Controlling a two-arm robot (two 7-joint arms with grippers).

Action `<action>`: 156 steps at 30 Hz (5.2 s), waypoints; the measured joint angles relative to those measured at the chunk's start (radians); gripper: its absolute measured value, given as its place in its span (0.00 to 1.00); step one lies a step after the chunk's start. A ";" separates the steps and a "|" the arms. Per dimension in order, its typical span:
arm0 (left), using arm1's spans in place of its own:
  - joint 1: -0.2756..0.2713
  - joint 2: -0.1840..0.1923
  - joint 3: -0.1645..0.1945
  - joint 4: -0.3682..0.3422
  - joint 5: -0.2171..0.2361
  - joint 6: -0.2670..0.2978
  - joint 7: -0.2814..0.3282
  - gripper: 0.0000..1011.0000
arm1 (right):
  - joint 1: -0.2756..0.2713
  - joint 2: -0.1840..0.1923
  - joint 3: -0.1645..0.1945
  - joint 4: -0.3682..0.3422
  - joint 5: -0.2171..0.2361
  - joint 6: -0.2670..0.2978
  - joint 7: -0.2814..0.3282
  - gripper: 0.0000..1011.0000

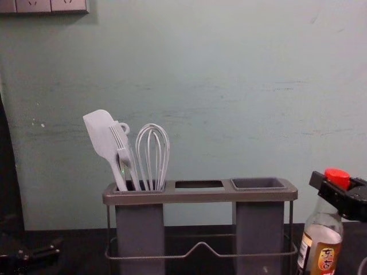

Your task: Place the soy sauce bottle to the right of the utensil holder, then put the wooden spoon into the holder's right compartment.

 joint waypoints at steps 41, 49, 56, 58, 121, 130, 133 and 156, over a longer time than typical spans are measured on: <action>0.000 0.000 0.000 0.000 0.000 0.000 0.000 0.99 | -0.179 0.073 0.038 -0.362 -0.011 0.165 -0.097 0.99; 0.000 0.000 0.000 0.000 0.000 0.000 0.000 0.99 | -0.292 0.126 0.015 -0.474 -0.056 0.220 -0.113 0.99; 0.000 0.000 0.000 0.000 0.000 0.000 0.000 0.99 | -0.350 0.130 -0.014 -0.516 -0.104 0.291 -0.157 0.99; 0.000 0.000 0.000 0.000 0.000 0.000 0.000 0.99 | -0.361 0.124 -0.030 -0.521 -0.123 0.321 -0.176 0.99; 0.000 0.000 0.000 0.000 0.000 0.000 0.000 0.99 | -0.128 0.086 -0.205 -0.514 -0.255 1.088 -0.229 0.99; 0.000 0.000 0.000 0.000 0.000 0.000 0.000 0.99 | -0.033 0.044 -0.249 -0.445 -0.305 1.175 -0.232 0.99; 0.000 0.000 0.000 0.000 0.000 0.000 0.000 0.99 | -0.016 0.033 -0.253 -0.430 -0.315 1.184 -0.232 0.99; 0.000 0.000 0.000 0.000 0.000 0.000 0.000 0.99 | 0.016 -0.010 -0.242 -0.375 -0.356 1.211 -0.194 0.99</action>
